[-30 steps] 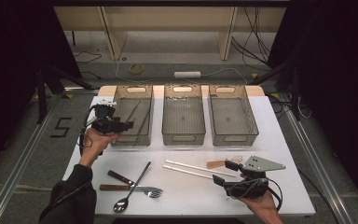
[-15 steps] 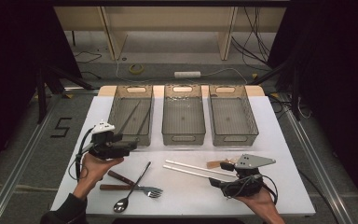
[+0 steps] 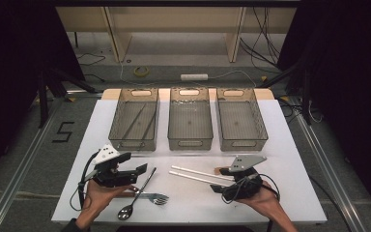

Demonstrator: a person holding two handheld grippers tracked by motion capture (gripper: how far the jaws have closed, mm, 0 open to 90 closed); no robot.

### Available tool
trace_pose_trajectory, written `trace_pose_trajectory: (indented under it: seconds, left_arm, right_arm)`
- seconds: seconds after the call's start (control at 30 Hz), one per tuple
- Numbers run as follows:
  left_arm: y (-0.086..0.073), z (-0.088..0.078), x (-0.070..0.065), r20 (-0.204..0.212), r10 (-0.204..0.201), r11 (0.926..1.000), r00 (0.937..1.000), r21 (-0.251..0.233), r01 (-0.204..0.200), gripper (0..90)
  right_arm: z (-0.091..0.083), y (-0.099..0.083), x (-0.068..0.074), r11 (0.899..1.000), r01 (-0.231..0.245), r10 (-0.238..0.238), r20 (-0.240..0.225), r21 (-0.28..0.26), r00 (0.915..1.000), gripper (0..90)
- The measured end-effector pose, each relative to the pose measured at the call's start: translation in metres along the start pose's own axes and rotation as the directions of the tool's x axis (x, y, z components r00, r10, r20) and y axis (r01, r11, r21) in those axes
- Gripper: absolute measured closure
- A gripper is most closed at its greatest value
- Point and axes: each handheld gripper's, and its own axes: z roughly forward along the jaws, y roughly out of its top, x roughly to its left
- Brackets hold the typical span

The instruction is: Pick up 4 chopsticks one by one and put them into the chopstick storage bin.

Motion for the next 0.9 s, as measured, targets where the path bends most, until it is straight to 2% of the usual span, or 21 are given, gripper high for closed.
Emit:
trace_pose_trajectory:
  seconds: [0.17, 0.33, 0.5, 0.6, 0.77, 0.9]
  left_arm:
    - [-0.004, 0.0, -0.011, 0.025, 0.036, 0.9993, 0.999, 0.004, -0.036, 21.8]
    - [-0.005, 0.0, -0.015, 0.028, 0.056, 0.9984, 0.998, -0.002, -0.056, 21.7]
    - [-0.005, 0.0, -0.016, 0.026, 0.061, 0.9981, 0.9978, 0.0, -0.061, 21.3]
    - [-0.005, 0.0, -0.015, 0.023, 0.058, 0.9983, 0.998, -0.003, -0.058, 21.0]
    - [-0.005, 0.0, -0.015, 0.023, 0.059, 0.9982, 0.998, -0.002, -0.059, 20.6]
    - [-0.005, 0.0, -0.015, 0.022, 0.06, 0.9982, 0.9979, -0.003, -0.06, 20.4]
  right_arm:
    - [0.018, 0.007, -0.001, 0.995, 0.049, -0.048, -0.014, 0.092, 0.9987, 42.5]
    - [0.033, 0.012, -0.003, 0.981, 0.096, -0.092, -0.03, 0.168, 0.9953, 48.9]
    - [0.044, 0.016, -0.006, 0.968, 0.102, -0.095, -0.041, 0.229, 0.9946, 54.2]
    - [0.048, 0.019, -0.009, 0.963, 0.105, -0.097, -0.046, 0.247, 0.9942, 57.0]
    - [0.057, 0.022, -0.011, 0.948, 0.117, -0.108, -0.048, 0.295, 0.993, 61.3]
    - [0.062, 0.026, -0.012, 0.941, 0.122, -0.113, -0.047, 0.317, 0.9925, 66.0]
